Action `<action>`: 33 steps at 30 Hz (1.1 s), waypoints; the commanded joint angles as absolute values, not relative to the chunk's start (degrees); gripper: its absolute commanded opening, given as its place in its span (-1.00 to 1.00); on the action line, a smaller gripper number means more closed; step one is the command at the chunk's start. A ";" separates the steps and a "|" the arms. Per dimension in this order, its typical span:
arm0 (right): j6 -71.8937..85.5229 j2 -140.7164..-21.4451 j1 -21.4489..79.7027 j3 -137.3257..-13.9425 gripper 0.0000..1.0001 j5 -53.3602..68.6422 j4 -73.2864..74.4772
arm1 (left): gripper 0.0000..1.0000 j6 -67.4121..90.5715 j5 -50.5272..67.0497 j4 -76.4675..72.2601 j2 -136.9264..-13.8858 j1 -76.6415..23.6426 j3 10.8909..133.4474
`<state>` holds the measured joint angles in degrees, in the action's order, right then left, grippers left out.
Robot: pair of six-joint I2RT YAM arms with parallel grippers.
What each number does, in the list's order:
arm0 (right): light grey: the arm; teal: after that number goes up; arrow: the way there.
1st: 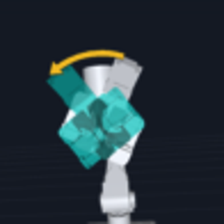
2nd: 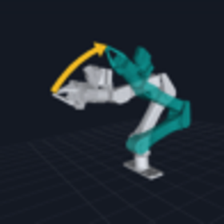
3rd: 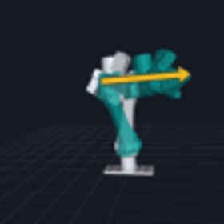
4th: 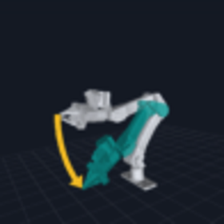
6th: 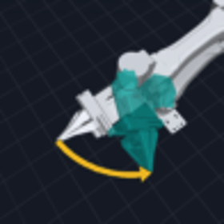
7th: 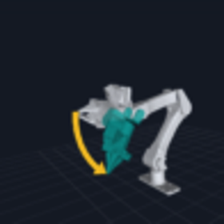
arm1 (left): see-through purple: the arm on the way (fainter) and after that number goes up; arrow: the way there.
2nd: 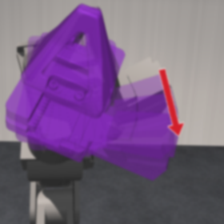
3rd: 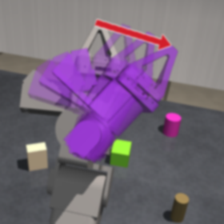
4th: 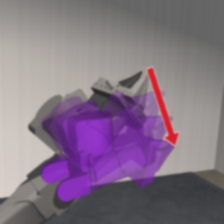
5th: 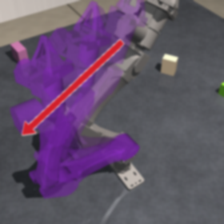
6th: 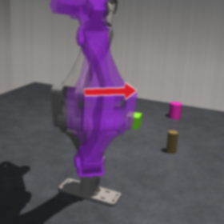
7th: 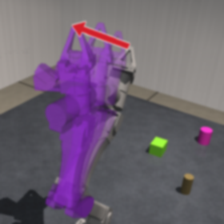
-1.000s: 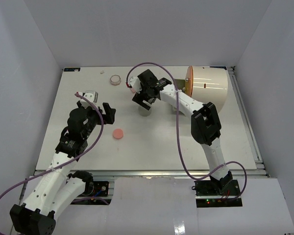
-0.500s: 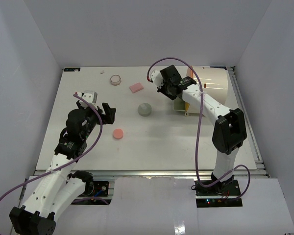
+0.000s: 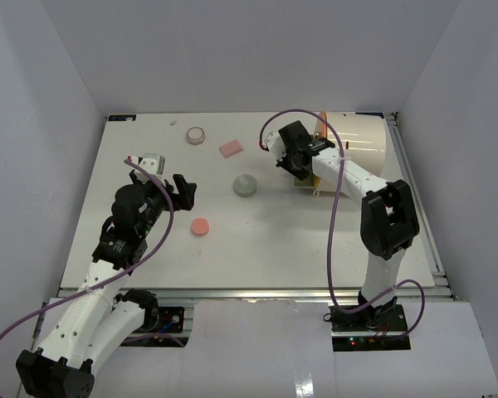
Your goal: Organize the makeup
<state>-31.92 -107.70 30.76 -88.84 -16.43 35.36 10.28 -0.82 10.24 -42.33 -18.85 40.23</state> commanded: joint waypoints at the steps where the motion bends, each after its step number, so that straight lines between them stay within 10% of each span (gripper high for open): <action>1: -31.54 -109.33 28.28 -91.30 -0.75 -8.49 33.65 | 0.96 9.95 -0.09 9.24 -42.33 -18.72 40.25; 19: -29.27 -114.33 25.50 -98.87 -0.59 10.01 34.22 | 0.96 10.02 -0.09 9.20 -42.42 -18.75 40.17; 33: -33.81 -115.30 26.14 -100.90 -0.50 -5.51 32.81 | 0.96 10.02 1.77 9.14 -42.71 -18.72 40.17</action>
